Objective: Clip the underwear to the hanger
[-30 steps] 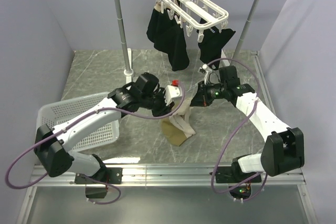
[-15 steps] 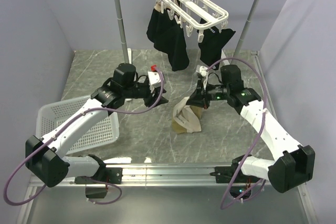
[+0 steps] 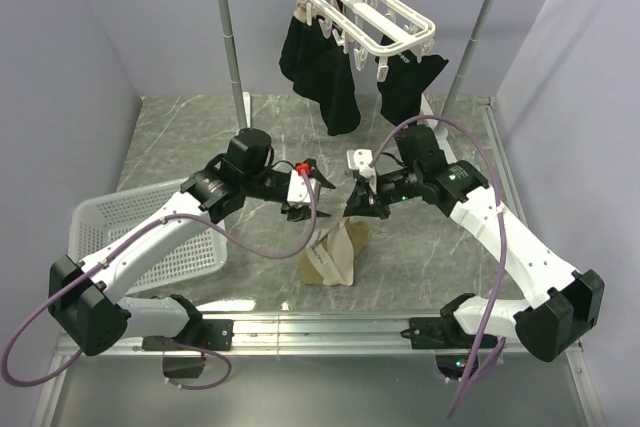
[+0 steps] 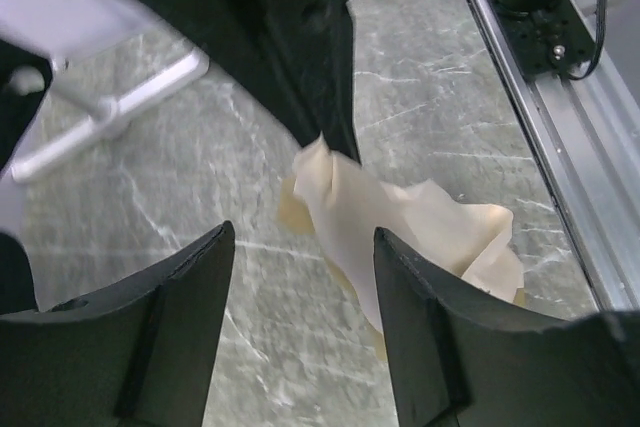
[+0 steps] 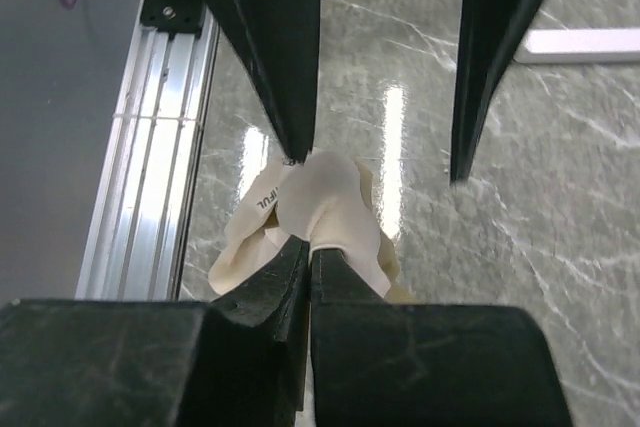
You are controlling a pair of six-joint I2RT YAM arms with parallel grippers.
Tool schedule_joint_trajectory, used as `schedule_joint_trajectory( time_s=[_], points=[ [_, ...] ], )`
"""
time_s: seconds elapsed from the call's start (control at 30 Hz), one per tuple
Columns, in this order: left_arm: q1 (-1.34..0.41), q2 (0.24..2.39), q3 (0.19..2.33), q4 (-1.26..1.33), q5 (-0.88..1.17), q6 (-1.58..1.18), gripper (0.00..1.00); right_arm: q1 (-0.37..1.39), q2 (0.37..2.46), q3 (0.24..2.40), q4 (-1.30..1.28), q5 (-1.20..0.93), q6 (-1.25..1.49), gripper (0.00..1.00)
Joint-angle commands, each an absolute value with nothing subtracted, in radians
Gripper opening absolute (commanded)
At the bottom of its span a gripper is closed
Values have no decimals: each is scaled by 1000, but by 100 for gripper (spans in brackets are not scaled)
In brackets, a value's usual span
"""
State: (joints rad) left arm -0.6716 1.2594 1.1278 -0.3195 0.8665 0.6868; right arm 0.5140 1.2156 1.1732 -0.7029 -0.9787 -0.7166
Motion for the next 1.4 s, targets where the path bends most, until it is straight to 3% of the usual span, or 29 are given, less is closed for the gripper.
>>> schedule_joint_trajectory(
  time_s=[0.0,0.17,0.27,0.3,0.37,0.4,0.47,0.6,0.7,0.73,0.83,0.87,1.2,1.37],
  points=[
    [-709,1256,1157,-318,902,814,63,545,1226,1239,-768,-953,-816,1],
    [-752,1288,1181,-344,894,842,60,569,1239,1284,-790,-950,-822,1],
    [-765,1313,1198,-360,890,828,45,572,1247,1315,-792,-957,-813,2],
    [-765,1316,1198,-357,887,806,34,572,1247,1327,-792,-959,-811,2],
    [-765,1322,1197,-362,870,781,24,574,1244,1338,-798,-959,-804,2],
    [-765,1322,1193,-365,868,773,14,574,1240,1339,-798,-957,-801,3],
    [-765,1319,1184,-347,842,709,1,572,1232,1335,-778,-931,-754,11],
    [-762,1312,1183,-295,767,559,0,505,1200,1270,-692,-861,-586,24],
    [-753,1307,1187,-299,703,473,0,319,1158,1182,-606,-949,-468,46],
    [-750,1305,1184,-288,683,441,0,277,1149,1152,-589,-972,-418,59],
    [-723,1296,1178,-264,663,351,0,189,1141,1065,-606,-963,-402,66],
    [-719,1295,1171,-253,655,310,0,175,1147,1043,-604,-965,-375,75],
    [-631,1293,1146,-144,670,157,0,150,1333,806,-383,-1086,-120,80],
    [-607,1298,1157,-123,715,166,0,153,1561,882,-443,-1060,-192,81]
  ],
)
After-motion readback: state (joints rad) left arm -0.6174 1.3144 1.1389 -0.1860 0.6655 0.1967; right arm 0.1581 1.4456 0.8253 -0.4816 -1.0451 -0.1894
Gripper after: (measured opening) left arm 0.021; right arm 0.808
